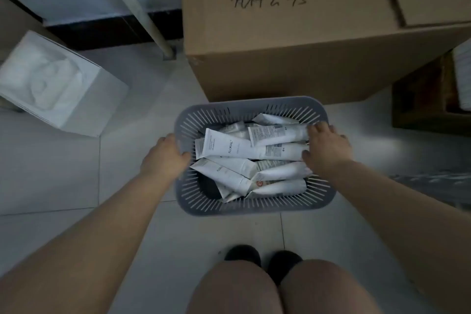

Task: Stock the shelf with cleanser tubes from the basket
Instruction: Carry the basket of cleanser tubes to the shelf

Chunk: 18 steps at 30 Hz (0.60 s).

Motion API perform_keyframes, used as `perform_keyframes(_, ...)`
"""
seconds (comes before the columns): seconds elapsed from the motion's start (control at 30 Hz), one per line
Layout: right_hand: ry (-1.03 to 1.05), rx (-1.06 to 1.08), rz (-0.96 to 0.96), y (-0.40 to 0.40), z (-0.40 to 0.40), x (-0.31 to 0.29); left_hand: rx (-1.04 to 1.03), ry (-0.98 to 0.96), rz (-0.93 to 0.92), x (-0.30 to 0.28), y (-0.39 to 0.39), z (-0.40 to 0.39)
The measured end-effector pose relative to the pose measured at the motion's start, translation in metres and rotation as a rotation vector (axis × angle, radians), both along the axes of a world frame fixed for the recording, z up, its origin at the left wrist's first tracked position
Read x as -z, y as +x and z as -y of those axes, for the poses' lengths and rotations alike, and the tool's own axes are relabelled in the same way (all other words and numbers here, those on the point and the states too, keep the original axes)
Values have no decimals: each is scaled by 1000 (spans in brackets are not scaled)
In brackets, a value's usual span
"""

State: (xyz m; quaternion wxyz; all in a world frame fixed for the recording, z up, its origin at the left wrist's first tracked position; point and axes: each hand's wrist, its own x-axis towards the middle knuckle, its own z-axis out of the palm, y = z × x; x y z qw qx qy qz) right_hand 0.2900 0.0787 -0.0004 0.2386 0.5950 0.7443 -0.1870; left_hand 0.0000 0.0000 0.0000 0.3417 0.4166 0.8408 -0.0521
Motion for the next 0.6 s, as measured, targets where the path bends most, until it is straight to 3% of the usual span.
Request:
perform_keyframes(0.1, 53, 259, -67, 13, -3, 24, -217, 28, 96, 25, -1, -1)
perform_keyframes(0.27, 20, 706, -382, 24, -13, 47, -538, 78, 276, 50, -6, -3)
perform_keyframes(0.33, -97, 899, -480, 29, -19, 56, -712, 92, 395, 55, -6, -4)
perform_keyframes(0.43, -308, 1209, -779, 38, -25, 66, -907, 75, 565, 63, -6, -3)
perform_keyframes(0.6, -468, 1282, -895, 47, -27, 71, -915, 8, 626, 71, -10, -5)
